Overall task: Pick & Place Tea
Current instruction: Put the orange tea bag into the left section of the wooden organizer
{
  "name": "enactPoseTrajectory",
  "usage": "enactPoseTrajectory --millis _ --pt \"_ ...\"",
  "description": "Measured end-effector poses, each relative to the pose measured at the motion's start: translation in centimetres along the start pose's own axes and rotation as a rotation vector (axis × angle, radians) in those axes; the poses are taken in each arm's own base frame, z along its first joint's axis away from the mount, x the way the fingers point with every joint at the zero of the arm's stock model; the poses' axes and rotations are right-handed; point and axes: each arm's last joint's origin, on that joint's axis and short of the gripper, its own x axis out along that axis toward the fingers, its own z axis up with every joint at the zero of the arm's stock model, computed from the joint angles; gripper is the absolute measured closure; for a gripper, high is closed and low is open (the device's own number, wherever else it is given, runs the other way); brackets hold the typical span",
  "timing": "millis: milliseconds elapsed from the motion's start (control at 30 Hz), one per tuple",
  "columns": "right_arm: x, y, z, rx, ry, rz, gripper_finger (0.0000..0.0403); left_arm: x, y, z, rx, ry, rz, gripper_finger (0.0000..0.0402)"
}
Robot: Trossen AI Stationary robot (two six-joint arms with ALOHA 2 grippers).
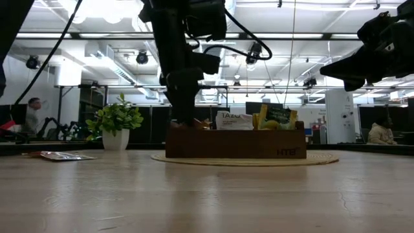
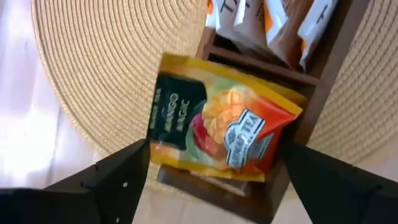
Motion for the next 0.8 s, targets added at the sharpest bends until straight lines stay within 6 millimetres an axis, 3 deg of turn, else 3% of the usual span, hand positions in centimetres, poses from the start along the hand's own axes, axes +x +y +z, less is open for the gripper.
enactPoseTrajectory --millis 400,633,800 --pt "0.0 0.0 0.0 0.0 0.0 0.0 0.0394 -2.8 0.4 1.8 -0.009 -0.036 -0.028 0.0039" --pt "0.0 0.0 0.0 0.0 0.0 0.0 0.0394 -0.9 0.4 0.8 -0.034 0.016 -0.074 0.0039" --pt "0.0 0.0 0.0 0.0 0.001 0.0 0.0394 1.3 0.3 0.0 -0.043 0.003 0.035 0.0039"
